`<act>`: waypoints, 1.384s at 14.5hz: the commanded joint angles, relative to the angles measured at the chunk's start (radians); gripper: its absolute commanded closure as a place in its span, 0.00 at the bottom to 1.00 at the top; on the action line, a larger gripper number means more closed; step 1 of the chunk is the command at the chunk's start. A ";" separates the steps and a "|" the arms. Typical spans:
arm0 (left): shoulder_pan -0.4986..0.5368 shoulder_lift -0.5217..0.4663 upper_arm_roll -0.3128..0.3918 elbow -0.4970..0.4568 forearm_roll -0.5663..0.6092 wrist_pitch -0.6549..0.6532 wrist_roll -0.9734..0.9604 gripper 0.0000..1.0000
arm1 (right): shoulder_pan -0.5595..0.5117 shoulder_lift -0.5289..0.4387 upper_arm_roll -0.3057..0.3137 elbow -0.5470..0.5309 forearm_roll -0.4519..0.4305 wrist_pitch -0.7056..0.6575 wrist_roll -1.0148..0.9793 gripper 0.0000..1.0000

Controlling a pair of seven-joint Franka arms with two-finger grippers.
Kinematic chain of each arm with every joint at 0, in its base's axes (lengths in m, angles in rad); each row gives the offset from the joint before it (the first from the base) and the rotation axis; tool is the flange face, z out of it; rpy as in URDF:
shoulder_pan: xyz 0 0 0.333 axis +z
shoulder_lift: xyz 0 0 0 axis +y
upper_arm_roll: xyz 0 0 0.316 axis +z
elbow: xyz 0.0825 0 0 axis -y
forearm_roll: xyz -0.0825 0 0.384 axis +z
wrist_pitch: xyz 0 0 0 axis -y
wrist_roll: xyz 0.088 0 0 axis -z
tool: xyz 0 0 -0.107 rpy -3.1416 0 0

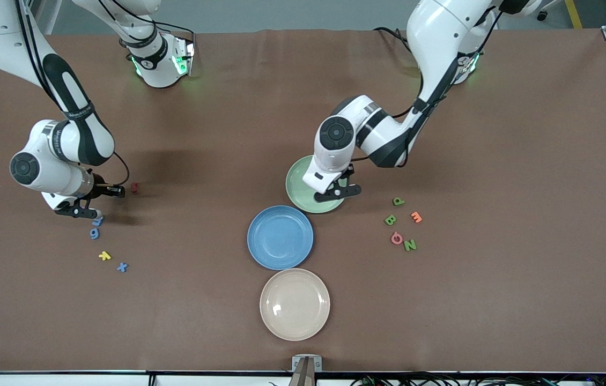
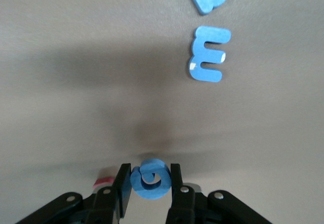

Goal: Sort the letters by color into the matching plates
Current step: 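Carry the green letter to the green plate while the right gripper carries blue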

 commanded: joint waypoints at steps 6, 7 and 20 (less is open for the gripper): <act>-0.075 0.049 0.009 0.020 0.014 0.047 -0.098 0.87 | 0.242 -0.020 0.004 0.158 0.209 -0.136 0.332 0.96; -0.075 0.049 0.010 0.020 0.014 0.047 -0.100 0.87 | 0.294 -0.020 0.002 0.179 0.246 -0.132 0.387 0.96; -0.033 0.006 0.015 0.020 0.005 0.039 -0.080 0.42 | 0.641 0.319 -0.002 0.655 0.237 -0.118 1.098 0.96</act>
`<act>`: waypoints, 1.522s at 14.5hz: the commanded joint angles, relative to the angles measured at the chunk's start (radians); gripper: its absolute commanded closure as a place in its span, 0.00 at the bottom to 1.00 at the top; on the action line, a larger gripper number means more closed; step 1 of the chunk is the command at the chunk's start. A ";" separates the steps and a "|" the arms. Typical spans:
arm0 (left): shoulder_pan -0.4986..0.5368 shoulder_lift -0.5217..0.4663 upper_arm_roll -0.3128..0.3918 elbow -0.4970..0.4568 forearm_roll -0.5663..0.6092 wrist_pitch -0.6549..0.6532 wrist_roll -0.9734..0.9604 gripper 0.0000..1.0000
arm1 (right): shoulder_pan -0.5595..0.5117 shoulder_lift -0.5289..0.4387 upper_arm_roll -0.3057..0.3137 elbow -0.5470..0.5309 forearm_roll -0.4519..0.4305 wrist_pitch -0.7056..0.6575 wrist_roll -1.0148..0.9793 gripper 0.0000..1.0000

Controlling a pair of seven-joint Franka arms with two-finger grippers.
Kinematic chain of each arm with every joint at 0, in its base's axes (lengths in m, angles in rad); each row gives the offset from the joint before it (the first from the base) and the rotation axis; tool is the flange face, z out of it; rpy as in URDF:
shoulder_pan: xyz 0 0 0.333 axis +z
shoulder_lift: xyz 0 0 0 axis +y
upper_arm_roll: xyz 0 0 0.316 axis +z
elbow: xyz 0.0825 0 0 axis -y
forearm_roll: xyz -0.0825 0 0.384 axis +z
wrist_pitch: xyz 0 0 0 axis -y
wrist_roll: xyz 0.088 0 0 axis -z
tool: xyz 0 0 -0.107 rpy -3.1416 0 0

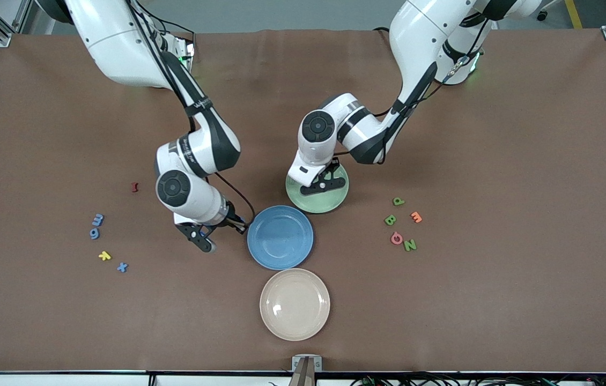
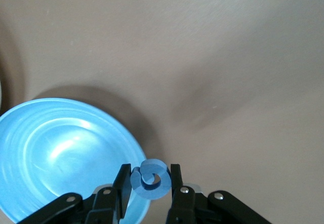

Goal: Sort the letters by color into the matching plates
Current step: 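Release the green letter on the green plate while the right releases on blue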

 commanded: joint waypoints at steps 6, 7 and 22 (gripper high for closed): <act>0.125 -0.100 0.008 -0.128 0.015 -0.007 0.177 0.42 | 0.077 0.089 -0.015 0.115 0.006 -0.012 0.135 0.96; 0.148 -0.112 0.008 -0.153 0.015 -0.007 0.212 0.42 | 0.083 0.094 -0.015 0.115 0.006 -0.007 0.150 0.96; 0.397 -0.176 -0.001 -0.411 0.150 0.194 0.352 0.43 | 0.091 0.106 -0.018 0.116 -0.010 -0.003 0.157 0.00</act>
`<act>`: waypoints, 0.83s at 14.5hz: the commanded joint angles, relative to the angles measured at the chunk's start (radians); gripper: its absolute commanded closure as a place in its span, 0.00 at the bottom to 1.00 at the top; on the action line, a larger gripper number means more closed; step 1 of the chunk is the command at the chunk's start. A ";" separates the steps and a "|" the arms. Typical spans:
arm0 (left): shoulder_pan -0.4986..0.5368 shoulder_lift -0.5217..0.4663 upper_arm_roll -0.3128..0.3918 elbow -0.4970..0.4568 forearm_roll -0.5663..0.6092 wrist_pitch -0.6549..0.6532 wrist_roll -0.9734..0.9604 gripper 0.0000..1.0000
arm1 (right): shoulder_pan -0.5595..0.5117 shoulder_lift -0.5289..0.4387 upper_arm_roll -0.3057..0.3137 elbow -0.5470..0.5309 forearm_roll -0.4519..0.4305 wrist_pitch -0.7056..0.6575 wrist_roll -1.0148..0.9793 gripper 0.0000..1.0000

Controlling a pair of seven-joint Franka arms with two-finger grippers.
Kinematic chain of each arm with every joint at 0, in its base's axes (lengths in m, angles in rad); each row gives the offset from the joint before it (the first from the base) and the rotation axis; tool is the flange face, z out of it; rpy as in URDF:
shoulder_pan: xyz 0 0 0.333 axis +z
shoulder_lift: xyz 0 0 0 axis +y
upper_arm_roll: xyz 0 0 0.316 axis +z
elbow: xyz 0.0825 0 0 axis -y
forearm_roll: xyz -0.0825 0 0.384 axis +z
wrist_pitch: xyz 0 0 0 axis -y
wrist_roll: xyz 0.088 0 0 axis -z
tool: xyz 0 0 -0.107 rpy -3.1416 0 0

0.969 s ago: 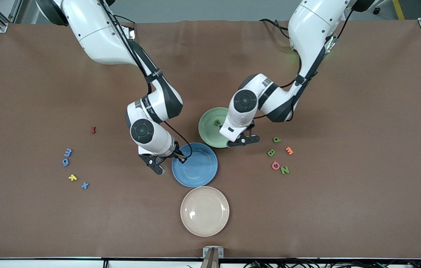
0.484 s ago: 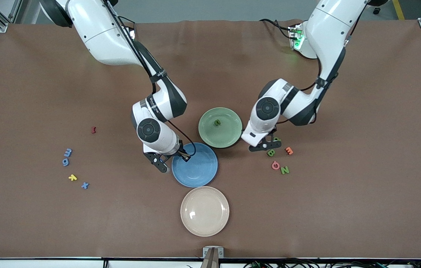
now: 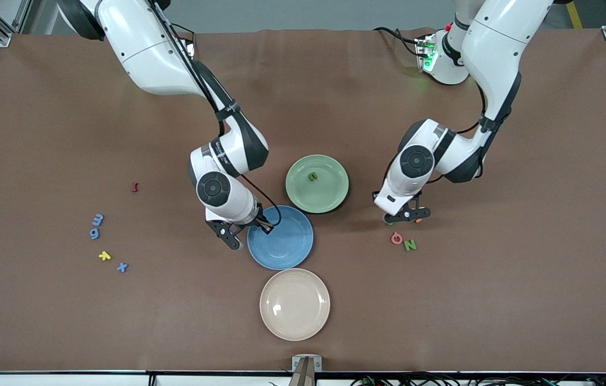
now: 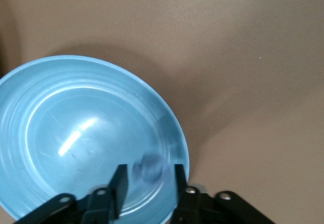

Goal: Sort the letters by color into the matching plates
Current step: 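Release the green letter on the green plate while the right releases on blue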

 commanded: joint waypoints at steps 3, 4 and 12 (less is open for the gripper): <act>0.024 -0.040 -0.007 -0.064 0.015 0.044 0.029 0.43 | 0.003 0.013 -0.009 0.031 -0.009 -0.009 0.019 0.00; 0.024 -0.040 -0.007 -0.064 0.015 0.044 0.029 0.43 | 0.000 0.011 -0.007 0.031 -0.009 -0.009 0.019 0.00; 0.050 -0.040 -0.009 -0.071 0.016 0.044 0.060 0.43 | -0.015 -0.001 -0.043 0.022 -0.147 -0.018 -0.016 0.00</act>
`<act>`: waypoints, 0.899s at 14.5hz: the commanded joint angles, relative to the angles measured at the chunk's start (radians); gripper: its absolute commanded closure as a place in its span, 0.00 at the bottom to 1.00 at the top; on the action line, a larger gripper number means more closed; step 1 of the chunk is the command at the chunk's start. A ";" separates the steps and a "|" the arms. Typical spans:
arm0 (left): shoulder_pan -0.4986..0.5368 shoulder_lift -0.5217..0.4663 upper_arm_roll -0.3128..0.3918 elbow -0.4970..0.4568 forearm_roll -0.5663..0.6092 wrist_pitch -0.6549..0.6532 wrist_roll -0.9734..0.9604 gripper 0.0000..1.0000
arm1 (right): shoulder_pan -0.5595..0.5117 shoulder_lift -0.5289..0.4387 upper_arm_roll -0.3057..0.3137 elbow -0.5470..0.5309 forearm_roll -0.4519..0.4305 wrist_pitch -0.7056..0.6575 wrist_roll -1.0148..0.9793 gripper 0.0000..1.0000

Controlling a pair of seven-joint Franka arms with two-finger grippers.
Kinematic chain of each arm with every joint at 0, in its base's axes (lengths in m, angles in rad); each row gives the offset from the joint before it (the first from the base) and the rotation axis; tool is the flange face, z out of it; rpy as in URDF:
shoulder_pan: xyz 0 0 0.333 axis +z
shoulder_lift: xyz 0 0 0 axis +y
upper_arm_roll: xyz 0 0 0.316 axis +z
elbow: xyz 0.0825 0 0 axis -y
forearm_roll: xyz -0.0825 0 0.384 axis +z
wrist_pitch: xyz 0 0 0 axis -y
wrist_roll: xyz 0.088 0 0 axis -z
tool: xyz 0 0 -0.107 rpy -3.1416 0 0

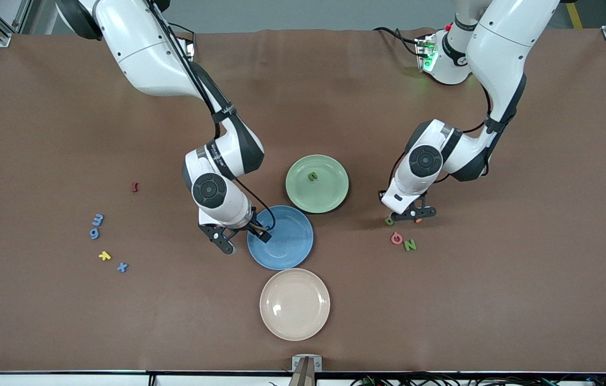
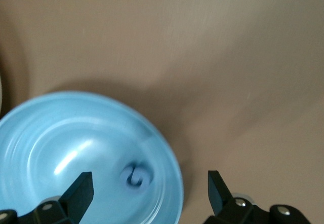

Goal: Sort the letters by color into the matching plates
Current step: 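Grasp the green p with the left gripper while the right gripper grasps the X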

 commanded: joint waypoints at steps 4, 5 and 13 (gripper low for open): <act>0.029 -0.025 -0.007 -0.035 0.016 0.047 0.033 0.43 | -0.096 -0.006 -0.005 0.008 -0.047 -0.039 -0.275 0.00; 0.029 -0.023 -0.007 -0.035 0.016 0.056 0.032 0.42 | -0.127 -0.006 -0.005 0.010 -0.047 -0.051 -0.348 0.00; 0.028 -0.013 -0.007 -0.040 0.016 0.067 0.024 0.48 | -0.349 -0.009 -0.006 0.010 -0.071 -0.056 -0.850 0.00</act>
